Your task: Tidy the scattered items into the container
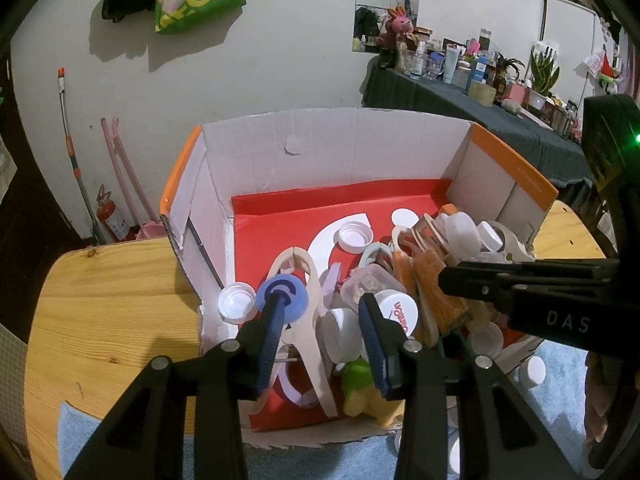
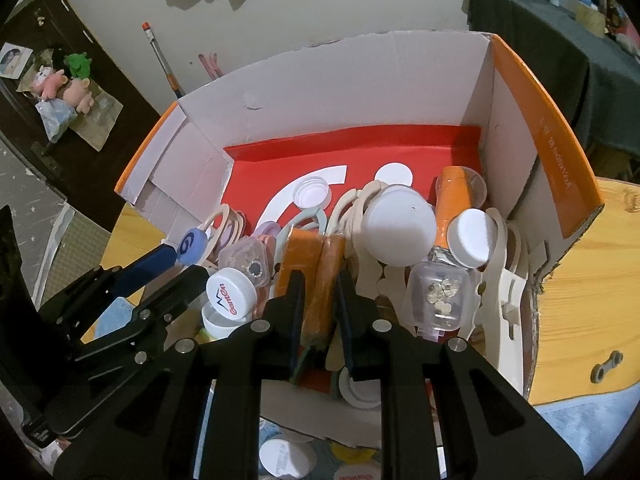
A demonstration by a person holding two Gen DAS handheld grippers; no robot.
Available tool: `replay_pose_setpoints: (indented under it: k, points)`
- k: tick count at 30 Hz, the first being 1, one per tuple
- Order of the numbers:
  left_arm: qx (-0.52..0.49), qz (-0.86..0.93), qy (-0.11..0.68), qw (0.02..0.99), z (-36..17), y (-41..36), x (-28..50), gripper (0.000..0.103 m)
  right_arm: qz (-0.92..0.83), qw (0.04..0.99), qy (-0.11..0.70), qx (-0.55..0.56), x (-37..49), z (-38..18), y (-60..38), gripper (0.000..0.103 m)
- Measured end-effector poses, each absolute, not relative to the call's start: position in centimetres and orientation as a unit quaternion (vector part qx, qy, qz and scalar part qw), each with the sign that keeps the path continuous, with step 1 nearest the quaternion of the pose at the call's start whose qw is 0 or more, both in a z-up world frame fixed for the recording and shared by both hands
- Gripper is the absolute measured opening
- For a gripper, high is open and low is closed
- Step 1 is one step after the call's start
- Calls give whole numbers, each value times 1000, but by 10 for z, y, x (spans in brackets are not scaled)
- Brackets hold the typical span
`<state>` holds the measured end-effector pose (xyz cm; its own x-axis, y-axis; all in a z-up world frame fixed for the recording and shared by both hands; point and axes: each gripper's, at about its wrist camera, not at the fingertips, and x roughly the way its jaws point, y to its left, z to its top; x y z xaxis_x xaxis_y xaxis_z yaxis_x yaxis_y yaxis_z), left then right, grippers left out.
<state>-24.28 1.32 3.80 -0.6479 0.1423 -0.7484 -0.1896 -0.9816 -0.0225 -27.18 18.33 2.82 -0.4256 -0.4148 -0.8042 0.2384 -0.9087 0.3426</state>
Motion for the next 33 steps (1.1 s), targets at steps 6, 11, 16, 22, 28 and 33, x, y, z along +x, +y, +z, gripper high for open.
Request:
replay_pose_setpoints:
  k: [6,11,16,22,28,33]
  points:
    - [-408,908,30,92,39,12,-242,42,-841,191,-83,499,-271,29,182,16]
    - [-405,909,29,94,43,12,-239,42,-844,190,-79,496,-268,33,180,16]
    - [-398,912,27,95,51,11,-233,48,-848,189,-73,489,-261,41,177,16]
    - [-388,916,27,99,62,10,-223,53,-859,188,-61,473,-249,56,172,16]
    - [-371,922,33,104,77,12,-206,59,-871,186,-49,451,-232,74,170,16]
    - [-358,927,36,111,89,16,-190,61,-878,188,-50,437,-218,88,172,16]
